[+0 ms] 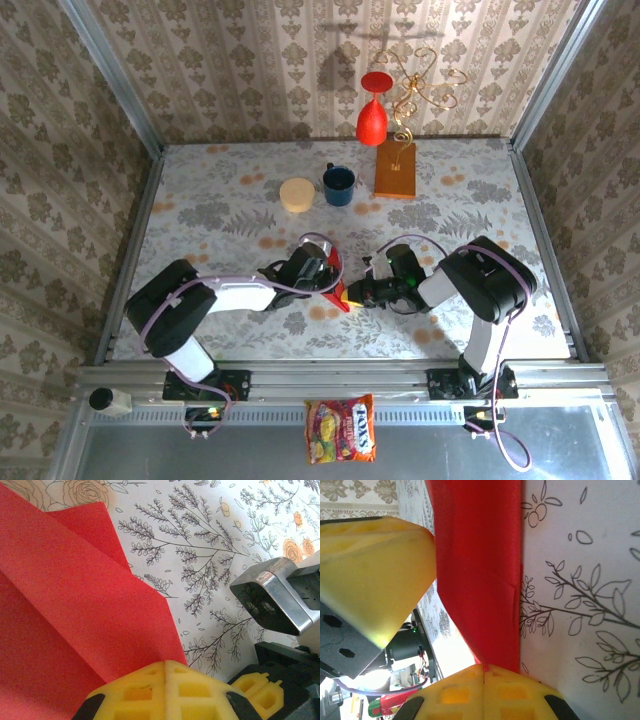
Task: Fold a paper plane with a square sheet of paper (pick it up from the middle)
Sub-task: Fourth fold the wing at the center of the table.
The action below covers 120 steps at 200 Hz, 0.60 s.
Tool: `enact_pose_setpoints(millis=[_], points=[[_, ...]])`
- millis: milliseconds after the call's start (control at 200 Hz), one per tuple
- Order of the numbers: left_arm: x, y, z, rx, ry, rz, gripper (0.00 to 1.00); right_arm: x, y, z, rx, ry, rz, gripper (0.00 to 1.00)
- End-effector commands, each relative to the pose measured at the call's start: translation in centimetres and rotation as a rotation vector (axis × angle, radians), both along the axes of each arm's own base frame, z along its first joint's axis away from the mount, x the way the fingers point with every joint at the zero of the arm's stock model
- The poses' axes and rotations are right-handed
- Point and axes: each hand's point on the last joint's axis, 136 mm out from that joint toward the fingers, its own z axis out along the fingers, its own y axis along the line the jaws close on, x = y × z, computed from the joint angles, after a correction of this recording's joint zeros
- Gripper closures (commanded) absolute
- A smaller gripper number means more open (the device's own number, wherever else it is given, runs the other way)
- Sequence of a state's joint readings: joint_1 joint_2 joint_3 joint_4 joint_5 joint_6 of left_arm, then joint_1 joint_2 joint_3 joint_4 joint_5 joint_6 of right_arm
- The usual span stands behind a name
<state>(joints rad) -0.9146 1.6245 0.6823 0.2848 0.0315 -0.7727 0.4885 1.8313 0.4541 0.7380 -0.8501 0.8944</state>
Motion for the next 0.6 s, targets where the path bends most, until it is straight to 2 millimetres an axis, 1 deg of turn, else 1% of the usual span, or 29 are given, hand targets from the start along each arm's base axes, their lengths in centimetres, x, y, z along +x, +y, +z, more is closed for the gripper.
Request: enact_pose_setpoints(millis=[0,105,310,460,525,595], points=[[0.6,-0.6,0.4,-0.005,-0.018,-0.019,1.0,-2.8,-4.1,-7.2,-0.248,0.218,-0.11,1.0],[0.7,-0.2,-0.2,0.01,-0.01,-0.004,1.0,-2.9,-4.1,-7.2,-0.248,0.22,-0.111,1.0],[1.2,1.3,-1.9,0.045,0.01,0.043,1.0,-2.6,-4.0,-7.1,-0.241,0.218,-0.111,1.0],[1.4,1.8,-2.6,0.06,0.019,0.05,1.0,-2.3,-3.7,-6.6,-0.23,0.213,-0.103,1.0],[1.4,2.0,-3.0,0.068,0.025,0.054,1.0,-2.1,-3.5,-6.0,-0.22,0.203,-0.096,0.95],[1.3,2.0,-3.3,0.073,0.03,0.051,1.0,-1.7,-3.3,-5.1,-0.218,0.183,-0.087,0.84]])
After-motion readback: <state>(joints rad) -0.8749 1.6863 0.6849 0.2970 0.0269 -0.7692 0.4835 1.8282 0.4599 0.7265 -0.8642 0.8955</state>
